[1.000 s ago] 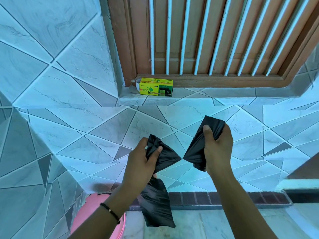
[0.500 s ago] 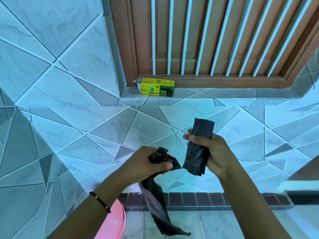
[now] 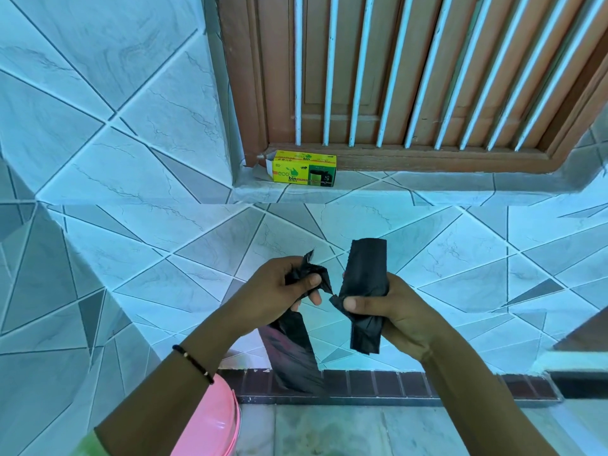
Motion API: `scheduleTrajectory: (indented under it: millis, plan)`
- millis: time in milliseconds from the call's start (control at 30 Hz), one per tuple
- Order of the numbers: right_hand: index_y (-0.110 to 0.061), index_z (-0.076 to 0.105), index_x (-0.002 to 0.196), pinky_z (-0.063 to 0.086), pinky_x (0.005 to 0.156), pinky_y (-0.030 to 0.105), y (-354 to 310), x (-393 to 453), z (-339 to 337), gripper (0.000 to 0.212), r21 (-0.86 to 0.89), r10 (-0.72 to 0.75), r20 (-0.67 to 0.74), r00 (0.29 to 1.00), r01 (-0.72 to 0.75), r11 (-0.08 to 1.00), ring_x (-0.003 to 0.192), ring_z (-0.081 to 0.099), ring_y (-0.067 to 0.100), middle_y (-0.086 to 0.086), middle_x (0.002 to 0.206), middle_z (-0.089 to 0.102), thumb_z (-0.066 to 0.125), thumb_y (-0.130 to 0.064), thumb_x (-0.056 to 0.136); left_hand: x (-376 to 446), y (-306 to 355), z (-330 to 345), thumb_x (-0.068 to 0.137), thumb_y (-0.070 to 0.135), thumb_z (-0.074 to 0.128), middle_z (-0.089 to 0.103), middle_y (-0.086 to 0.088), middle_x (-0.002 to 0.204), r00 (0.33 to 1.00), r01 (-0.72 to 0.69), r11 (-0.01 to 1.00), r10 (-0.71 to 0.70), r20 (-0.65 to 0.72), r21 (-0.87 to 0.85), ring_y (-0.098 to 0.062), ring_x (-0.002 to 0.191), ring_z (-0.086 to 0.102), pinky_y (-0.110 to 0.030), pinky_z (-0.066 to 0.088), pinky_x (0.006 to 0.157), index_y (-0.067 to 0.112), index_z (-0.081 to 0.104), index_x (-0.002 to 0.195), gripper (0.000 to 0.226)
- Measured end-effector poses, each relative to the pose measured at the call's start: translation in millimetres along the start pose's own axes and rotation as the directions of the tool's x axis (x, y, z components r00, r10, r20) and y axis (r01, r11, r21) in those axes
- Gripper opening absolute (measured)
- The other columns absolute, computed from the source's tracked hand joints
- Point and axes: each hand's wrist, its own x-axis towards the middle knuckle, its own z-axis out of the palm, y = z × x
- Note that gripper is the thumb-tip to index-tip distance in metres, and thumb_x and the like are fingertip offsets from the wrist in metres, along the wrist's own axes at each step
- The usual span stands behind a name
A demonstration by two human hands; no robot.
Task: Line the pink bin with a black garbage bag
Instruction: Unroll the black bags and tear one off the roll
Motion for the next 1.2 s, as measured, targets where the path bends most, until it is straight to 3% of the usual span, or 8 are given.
scheduleTrajectory:
  millis: [200,333,467,667,867,1033,1100,1200]
  plan:
    - [0.0,0.059,0.092,0.057,0.062,0.041,5,-4,8,0.027,-0.117,0.009,-0.051,0.999,-0.015,0.993,0.07,0.068,0.031,0.015,0.077,0.068,0.067,0.017,0.072,0,-4,3,0.092,0.021,0.055,0.068,0.008,0.064,1.0,0.017,0.999,-0.017,-0.015,0.035,-0.008,0.046,0.044,-0.014,0.038,0.048,0.026,0.059,0.08,0.014]
    - [-0.003,0.06,0.106,0.055,0.065,0.029,1,-8,4,0.038,-0.247,0.036,0.052,0.998,-0.023,0.969,0.076,0.07,0.024,0.016,0.091,0.072,0.069,0.013,0.072,-2,-6,0,0.092,0.017,0.056,0.068,0.004,0.065,1.0,-0.001,1.0,0.001,-0.009,0.029,-0.005,0.042,0.04,-0.013,0.036,0.047,0.021,0.061,0.082,0.011]
    - [-0.001,0.065,0.084,0.05,0.058,0.026,4,-6,9,0.027,-0.349,-0.014,-0.018,1.0,0.007,0.937,0.058,0.06,0.019,0.007,0.069,0.065,0.079,0.006,0.062,-2,-4,-4,0.092,0.017,0.055,0.067,0.01,0.059,1.0,-0.002,0.989,0.001,0.005,0.149,-0.008,0.045,0.04,-0.015,0.036,0.048,0.027,0.065,0.083,0.016]
    - [-0.001,0.064,0.073,0.049,0.053,0.028,4,1,1,0.013,0.097,-0.11,-0.158,0.981,0.126,0.987,0.048,0.053,0.022,0.011,0.059,0.06,0.068,0.0,0.061,-6,-5,-6,0.093,0.025,0.053,0.06,0.014,0.047,0.999,0.042,0.981,-0.041,-0.006,0.188,-0.001,0.04,0.047,-0.011,0.038,0.048,0.031,0.056,0.069,0.025]
    - [-0.009,0.061,0.06,0.044,0.048,0.029,14,5,6,0.011,0.356,-0.089,-0.14,0.986,0.134,0.925,0.043,0.044,0.017,0.006,0.055,0.047,0.061,0.0,0.066,-11,-16,4,0.078,0.056,0.051,0.05,0.004,0.046,0.99,0.14,0.976,-0.144,-0.011,-0.168,-0.009,0.044,0.045,-0.022,0.04,0.057,0.004,0.061,0.075,0.053]
    - [-0.004,0.053,0.083,0.043,0.049,0.028,26,11,18,0.024,0.5,-0.114,-0.059,0.992,0.128,0.857,0.043,0.042,0.014,0.005,0.065,0.055,0.063,0.005,0.063,-9,-29,13,0.072,0.049,0.07,0.057,-0.001,0.075,0.988,0.139,0.569,-0.028,0.151,-0.81,-0.004,0.039,0.03,-0.017,0.027,0.048,0.013,0.07,0.102,0.046]
    - [0.001,0.058,0.095,0.044,0.049,0.027,28,13,21,0.043,0.588,-0.147,-0.004,0.989,0.122,0.799,0.044,0.044,0.013,0.01,0.083,0.067,0.074,0.002,0.055,-6,-33,16,0.067,0.047,0.075,0.072,0.005,0.094,0.984,0.168,0.406,-0.01,0.18,-0.898,-0.002,0.037,0.031,-0.016,0.029,0.048,0.013,0.061,0.111,0.058]
    - [0.003,0.069,0.096,0.045,0.048,0.023,24,13,21,0.04,0.614,-0.18,0.133,0.975,0.061,0.787,0.04,0.047,0.008,0.016,0.093,0.072,0.076,-0.013,0.06,-6,-32,20,0.069,0.047,0.073,0.073,0.008,0.082,0.972,0.192,0.341,0.067,0.227,-0.92,-0.003,0.037,0.029,-0.014,0.032,0.048,0.017,0.068,0.097,0.041]
